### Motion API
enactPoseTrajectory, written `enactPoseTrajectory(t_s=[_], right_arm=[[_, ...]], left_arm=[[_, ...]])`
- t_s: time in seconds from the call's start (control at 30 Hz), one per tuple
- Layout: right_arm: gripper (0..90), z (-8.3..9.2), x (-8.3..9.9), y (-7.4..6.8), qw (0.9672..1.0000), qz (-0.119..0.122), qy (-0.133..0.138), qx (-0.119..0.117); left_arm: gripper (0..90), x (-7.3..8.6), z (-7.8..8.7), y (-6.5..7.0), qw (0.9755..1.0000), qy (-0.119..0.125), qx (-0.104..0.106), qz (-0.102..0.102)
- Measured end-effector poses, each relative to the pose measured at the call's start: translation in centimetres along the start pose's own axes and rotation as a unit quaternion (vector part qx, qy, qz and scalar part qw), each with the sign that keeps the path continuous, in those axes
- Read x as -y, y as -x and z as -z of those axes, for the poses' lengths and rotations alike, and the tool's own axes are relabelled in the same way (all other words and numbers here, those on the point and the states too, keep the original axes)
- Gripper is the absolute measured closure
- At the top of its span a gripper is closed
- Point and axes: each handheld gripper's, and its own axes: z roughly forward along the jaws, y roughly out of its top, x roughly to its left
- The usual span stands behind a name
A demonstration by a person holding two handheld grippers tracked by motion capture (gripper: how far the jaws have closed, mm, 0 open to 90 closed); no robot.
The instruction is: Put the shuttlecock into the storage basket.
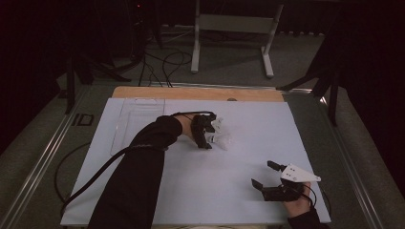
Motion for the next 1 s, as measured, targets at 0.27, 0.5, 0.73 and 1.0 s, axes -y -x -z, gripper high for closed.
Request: enactPoseTrajectory(t_s=[0.27,0.5,0.73,1.0], right_arm=[[8.4,0.0,0.0,0.0,1.0,-0.002,-0.001,-0.001],[8.4,0.0,0.1,0.1,1.0,-0.003,0.0,-0.002],[8.5,0.0,0.1,0.1,1.0,-0.004,0.0,-0.004],[8.5,0.0,0.1,0.1,1.0,-0.005,-0.001,-0.005]], left_arm=[[34.0,0.1,-0.9,-0.6,1.0,0.003,-0.001,0.002],[40.4,0.0,-1.8,-0.9,1.0,-0.003,0.0,0.0],[56.5,-0.1,-2.1,-0.9,1.0,-0.001,0.002,0.0],[65.2,-0.1,-1.9,-1.0,1.0,-0.007,-0.001,0.007]])
